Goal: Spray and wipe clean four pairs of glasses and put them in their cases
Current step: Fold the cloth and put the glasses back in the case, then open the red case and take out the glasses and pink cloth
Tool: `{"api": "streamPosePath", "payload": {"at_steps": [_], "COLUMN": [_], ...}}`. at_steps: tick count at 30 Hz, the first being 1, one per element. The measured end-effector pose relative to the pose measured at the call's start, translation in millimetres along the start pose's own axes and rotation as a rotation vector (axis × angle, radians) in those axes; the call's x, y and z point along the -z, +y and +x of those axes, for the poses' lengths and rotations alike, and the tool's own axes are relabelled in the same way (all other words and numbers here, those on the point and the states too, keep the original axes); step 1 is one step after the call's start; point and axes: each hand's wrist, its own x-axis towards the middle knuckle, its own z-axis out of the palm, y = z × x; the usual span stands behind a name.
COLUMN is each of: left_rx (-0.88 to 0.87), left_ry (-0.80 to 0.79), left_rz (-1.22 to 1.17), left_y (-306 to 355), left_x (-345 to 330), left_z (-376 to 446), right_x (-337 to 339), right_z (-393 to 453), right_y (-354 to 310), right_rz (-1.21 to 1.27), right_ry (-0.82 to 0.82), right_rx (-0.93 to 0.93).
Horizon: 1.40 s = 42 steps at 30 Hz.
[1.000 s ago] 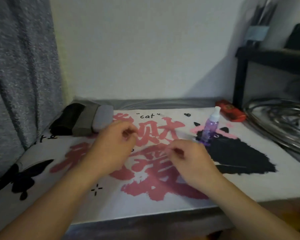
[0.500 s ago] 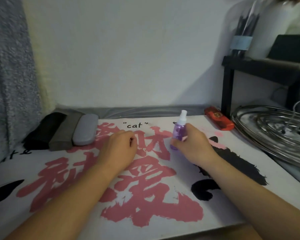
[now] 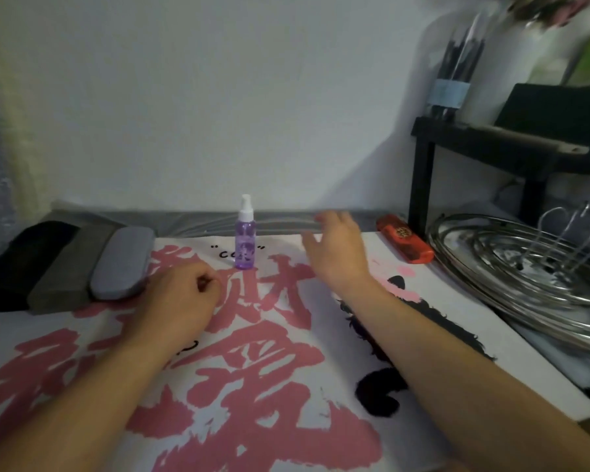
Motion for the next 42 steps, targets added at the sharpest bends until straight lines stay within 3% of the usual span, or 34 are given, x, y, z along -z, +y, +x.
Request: {"api": "streamPosePath", "payload": {"at_steps": [3, 6, 11, 14, 18, 19, 21, 24, 26, 29, 31, 32, 34, 38, 42], "left_rx": [0.005, -0.015, -0.071, -0.030, 0.044, 0.066, 0.112, 0.126, 0.078, -0.132, -0.187, -0.181, -0.225, -0.260, -0.239], "left_ry": [0.024, 0.084, 0.098, 0.064, 0.099, 0.129, 0.221, 0.306, 0.182, -0.346, -0.653, -0.711, -0.671, -0.571, -0.561], "left_rz": [0.022, 0.045, 0.005, -0.031, -0.144, -0.211, -0.344, -0.478, -0.512, -0.163, -0.019, 0.002, 0.078, 0.101, 0.042], "left_y": [2.3, 7.4, 10.5, 8.2, 5.4, 5.3, 6.2, 3.7, -1.4, -9.9, -9.8, -10.2, -12.9, -16.1, -20.6], "left_x": [-3.7, -6.9, -9.8, -8.0, -3.3, -1.6, 4.6, 14.8, 18.6, 25.3, 34.7, 38.8, 41.4, 38.2, 37.0], "left_z": [1.0, 0.4, -3.6, -5.7, -1.3, 0.7, 4.2, 9.8, 10.9, 5.9, -0.3, -1.7, -1.0, -0.4, 2.3], "right_x": [33.7, 41.3, 39.8, 42.2, 59.1, 64.8, 73.9, 62.3, 47.9, 45.5, 43.3, 37.4, 16.5, -27.1, -32.2], "right_z": [20.3, 19.7, 27.6, 27.2, 14.9, 6.5, -23.5, -72.0, -87.6, -76.7, -57.7, -44.8, -17.7, 9.5, 16.8], "right_y": [77.5, 123.6, 137.0, 136.0, 95.7, 79.9, 44.2, 11.4, 3.1, -2.8, -14.2, -20.9, -39.4, -66.1, -60.6], "right_rz": [-0.455, -0.513, -0.408, -0.290, 0.073, 0.260, 0.529, 0.344, 0.170, 0.120, 0.271, 0.359, 0.376, 0.034, 0.056], "right_ry": [0.083, 0.011, 0.027, 0.124, 0.283, 0.232, -0.058, -0.520, -0.673, -0.786, -0.698, -0.593, -0.438, -0.378, -0.303], "right_rx": [-0.248, -0.413, -0.434, -0.462, -0.232, -0.123, 0.090, 0.311, 0.431, 0.429, 0.306, 0.201, 0.067, 0.181, 0.208]}}
